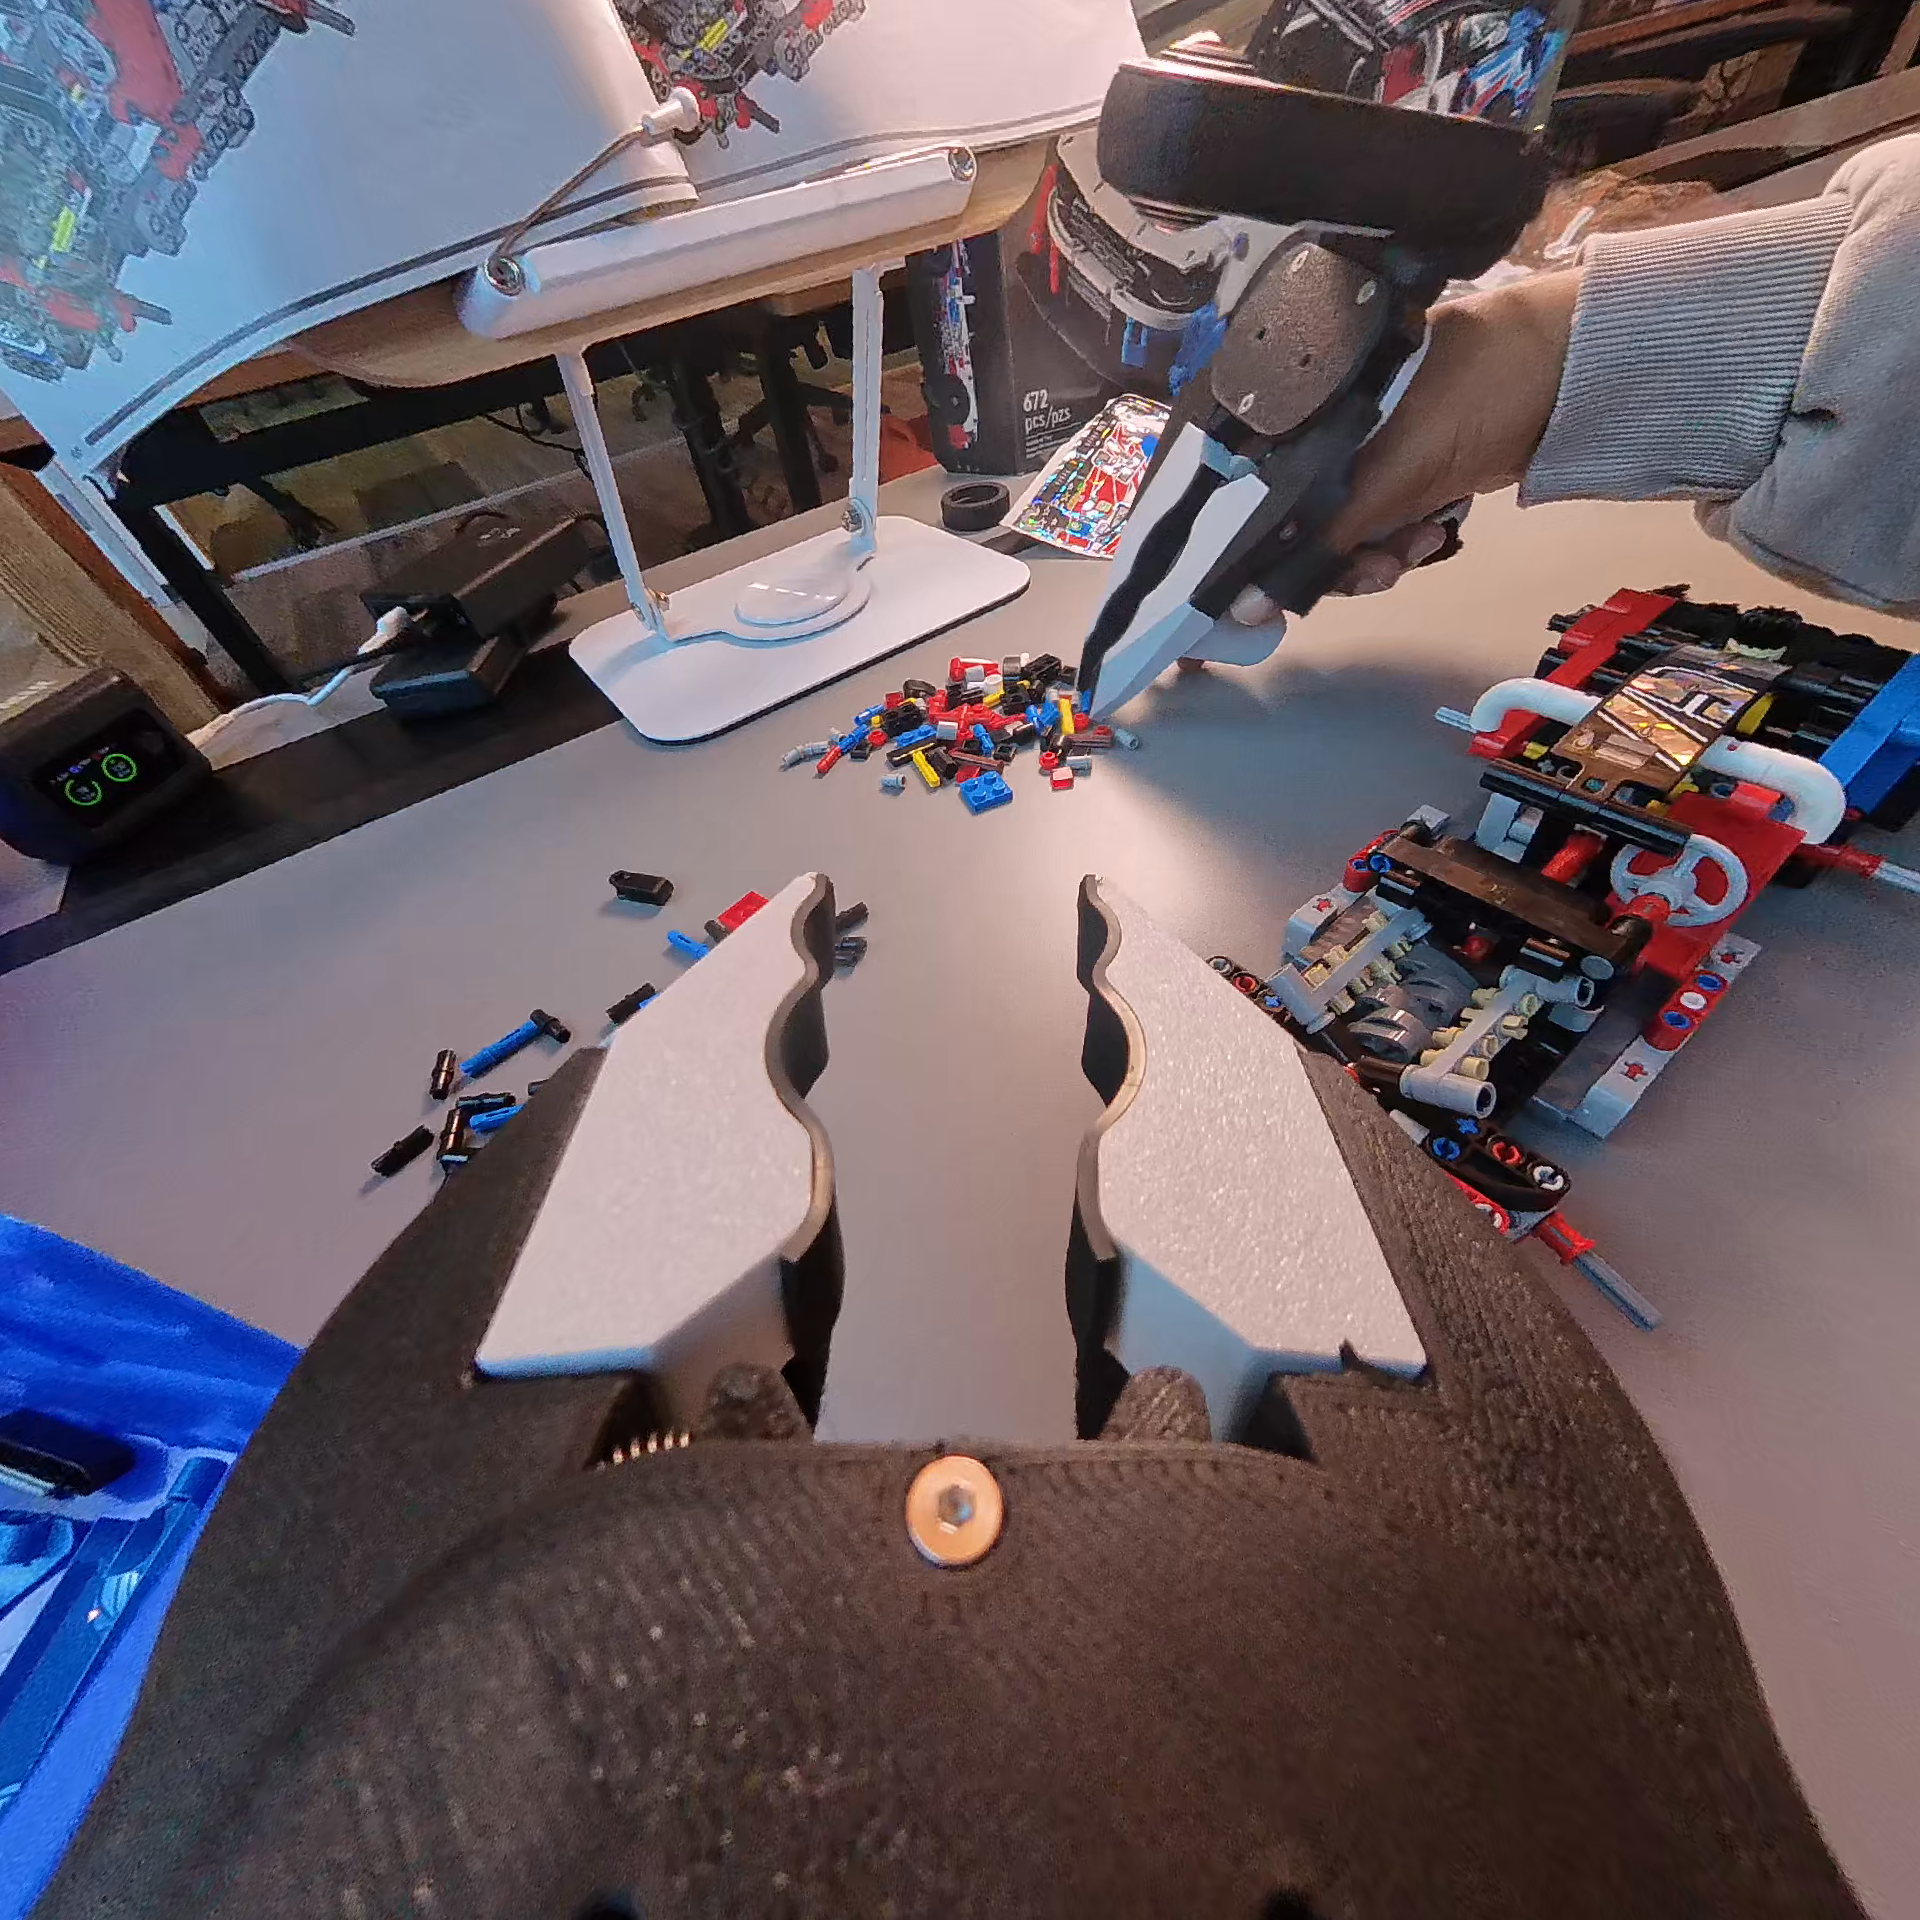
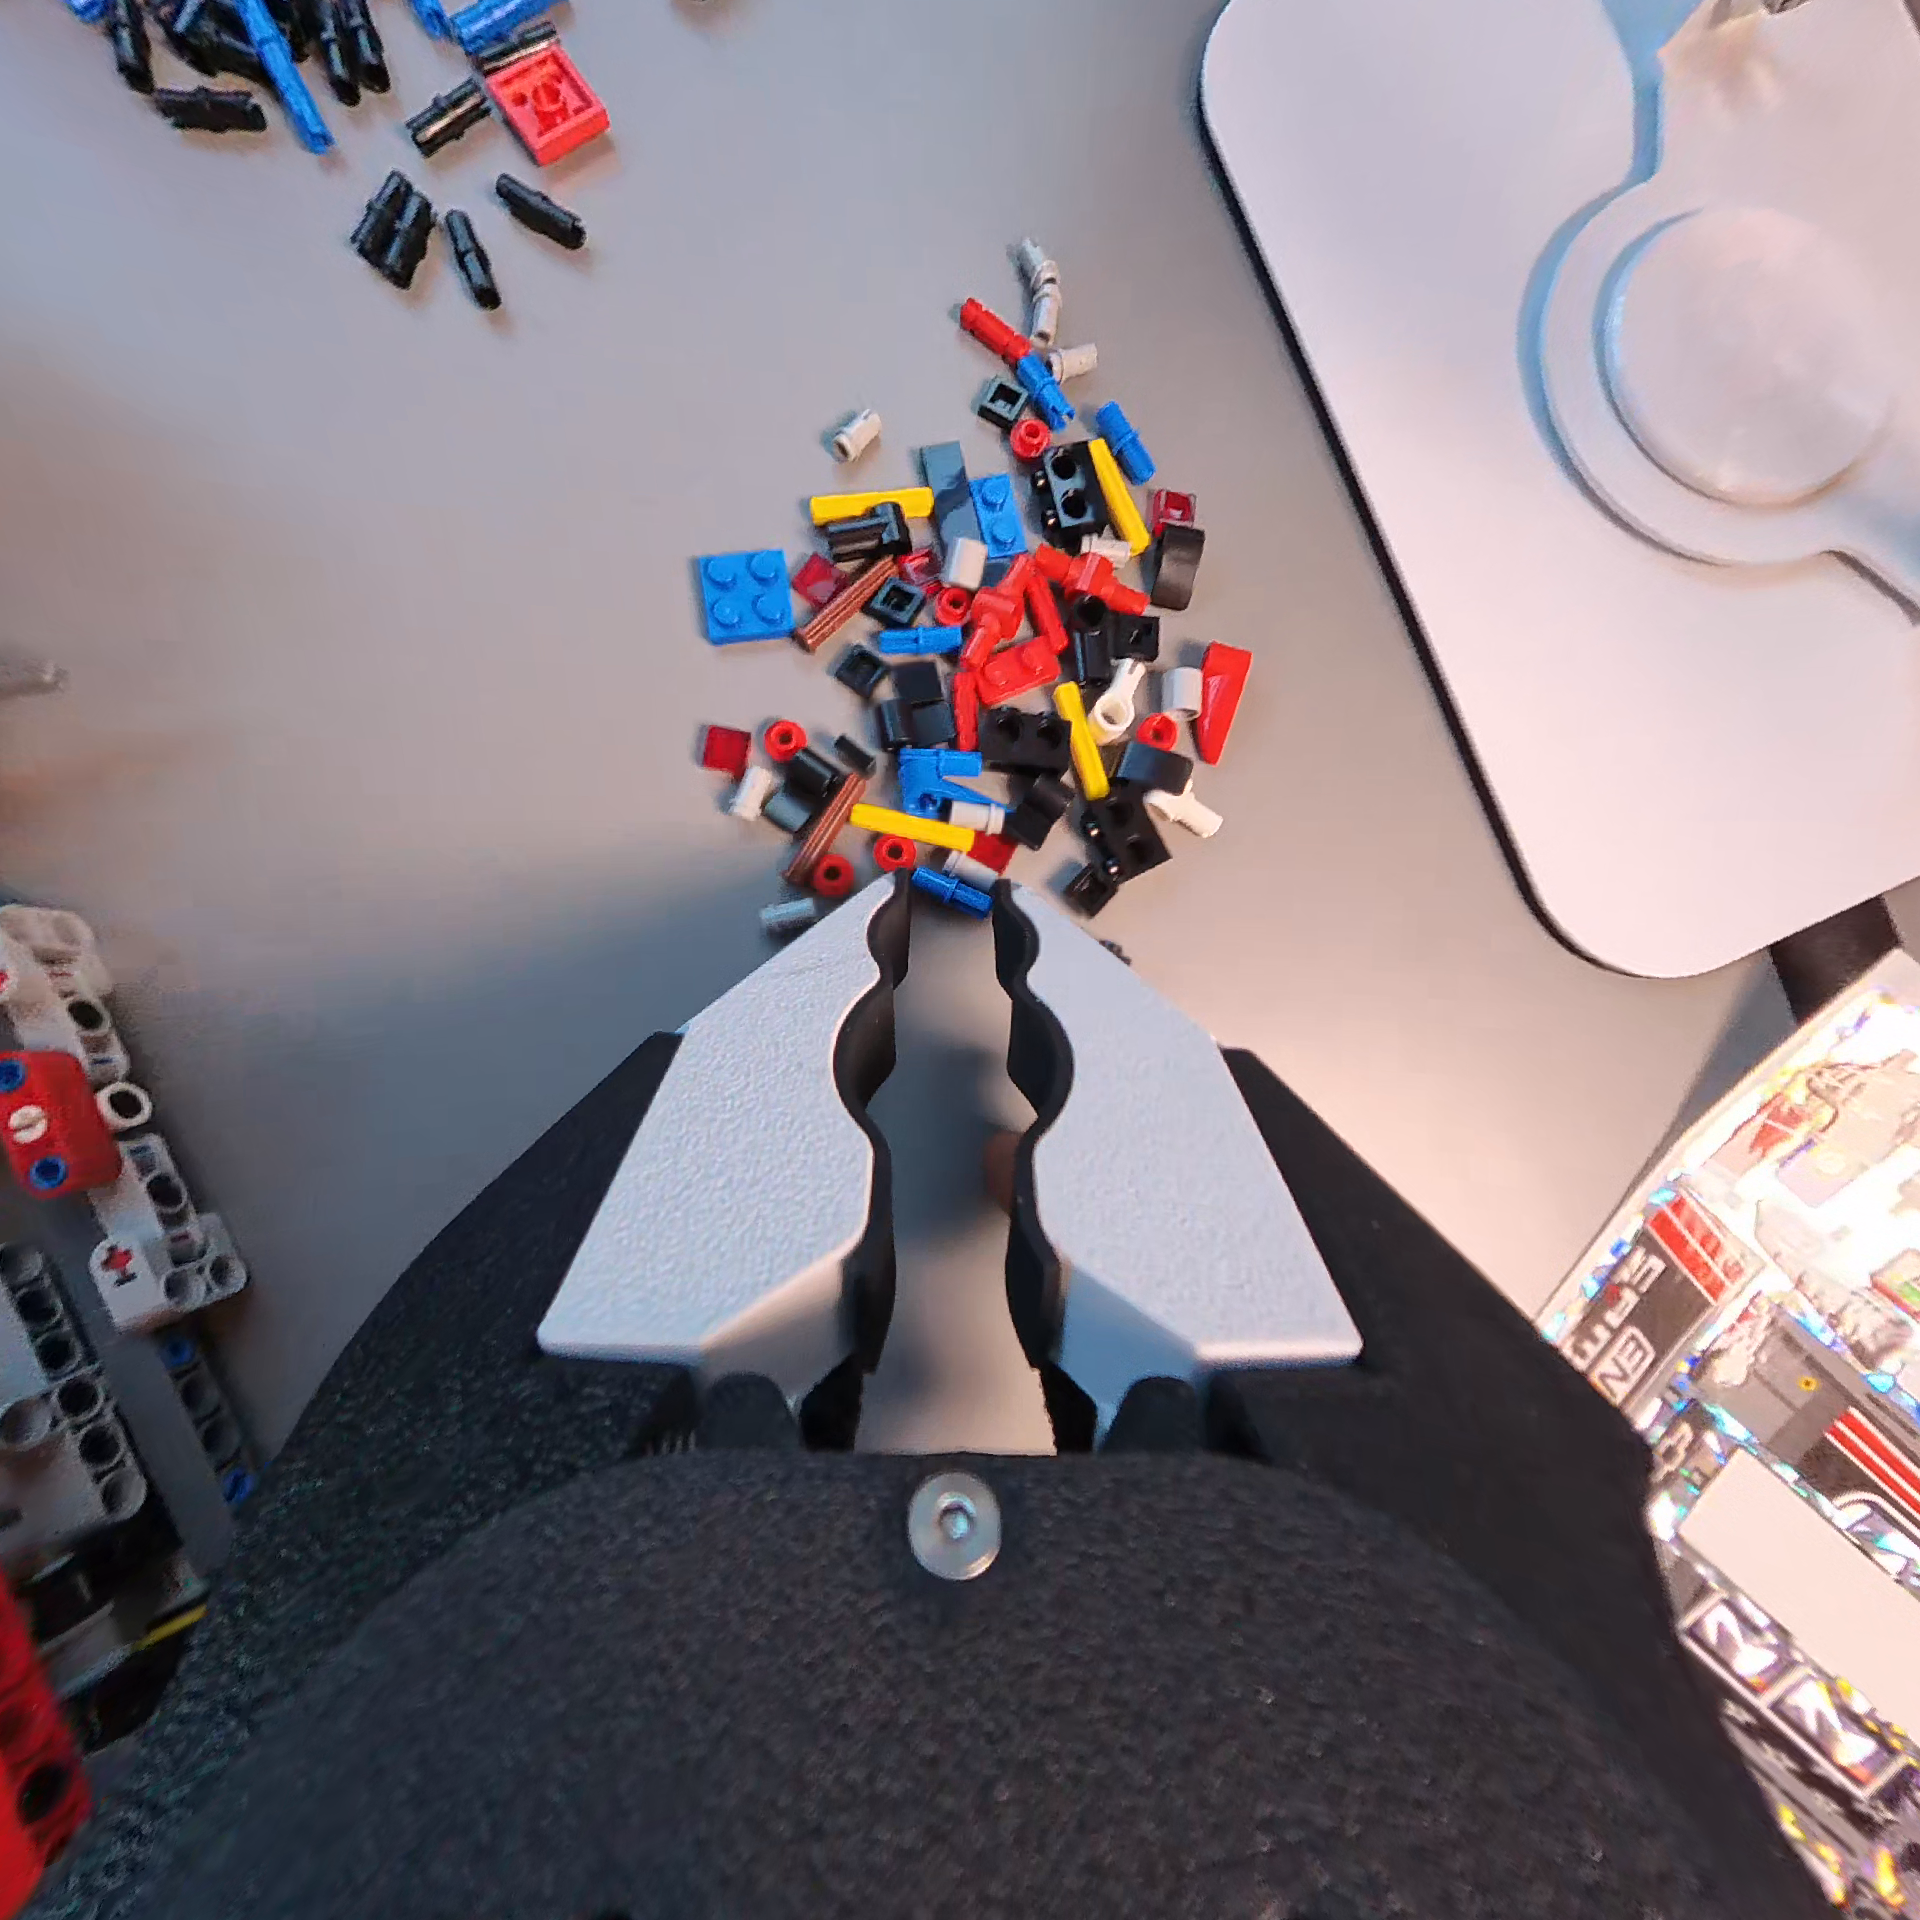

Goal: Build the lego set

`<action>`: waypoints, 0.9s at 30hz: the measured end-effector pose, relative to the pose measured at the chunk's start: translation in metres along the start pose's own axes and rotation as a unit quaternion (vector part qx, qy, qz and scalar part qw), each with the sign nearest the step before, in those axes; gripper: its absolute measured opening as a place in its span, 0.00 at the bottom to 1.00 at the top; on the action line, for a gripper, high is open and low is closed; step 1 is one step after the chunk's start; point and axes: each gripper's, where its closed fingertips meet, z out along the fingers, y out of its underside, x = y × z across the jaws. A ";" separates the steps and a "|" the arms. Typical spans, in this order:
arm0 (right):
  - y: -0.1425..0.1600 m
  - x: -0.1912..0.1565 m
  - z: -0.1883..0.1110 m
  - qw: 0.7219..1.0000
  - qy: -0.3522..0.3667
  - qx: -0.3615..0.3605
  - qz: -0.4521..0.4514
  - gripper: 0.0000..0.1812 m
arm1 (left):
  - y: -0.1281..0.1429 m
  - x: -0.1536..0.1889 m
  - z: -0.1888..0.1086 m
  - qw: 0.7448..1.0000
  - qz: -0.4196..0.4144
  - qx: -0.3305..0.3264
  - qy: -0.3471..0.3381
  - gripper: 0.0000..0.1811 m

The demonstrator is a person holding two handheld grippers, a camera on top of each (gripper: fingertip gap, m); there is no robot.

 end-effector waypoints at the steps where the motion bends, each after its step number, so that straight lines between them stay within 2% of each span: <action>1: -0.002 0.003 0.002 1.000 0.005 0.002 0.002 0.07 | 0.000 0.000 0.000 1.000 0.000 -0.001 -0.001 0.25; 4: -0.013 0.008 -0.006 1.000 0.012 0.026 0.007 0.09 | 0.000 -0.001 0.000 1.000 -0.003 0.000 -0.002 0.25; 7: -0.031 0.014 -0.034 0.996 0.033 0.085 0.014 0.14 | 0.000 -0.001 0.000 1.000 -0.004 0.000 -0.002 0.25; 10: -0.049 0.017 -0.079 0.984 0.060 0.166 0.036 0.18 | 0.000 -0.001 0.000 1.000 -0.003 0.000 -0.001 0.25; 14: -0.062 0.007 -0.150 0.951 0.091 0.286 0.079 0.24 | -0.002 -0.001 -0.001 1.000 -0.006 0.006 0.001 0.26; 17: -0.053 -0.015 -0.192 0.927 0.117 0.344 0.093 0.26 | -0.005 0.000 -0.003 1.000 -0.005 0.017 0.005 0.28; 19: -0.040 -0.033 -0.209 0.914 0.132 0.368 0.112 0.25 | -0.008 0.001 -0.004 1.000 -0.002 0.023 0.007 0.29; 24: 0.004 -0.081 -0.210 0.897 0.141 0.387 0.162 0.24 | -0.008 0.006 -0.004 0.999 0.010 0.025 0.018 0.32; 27: 0.024 -0.090 -0.201 0.888 0.165 0.399 0.157 0.25 | -0.011 0.011 -0.003 0.999 0.014 0.033 0.028 0.32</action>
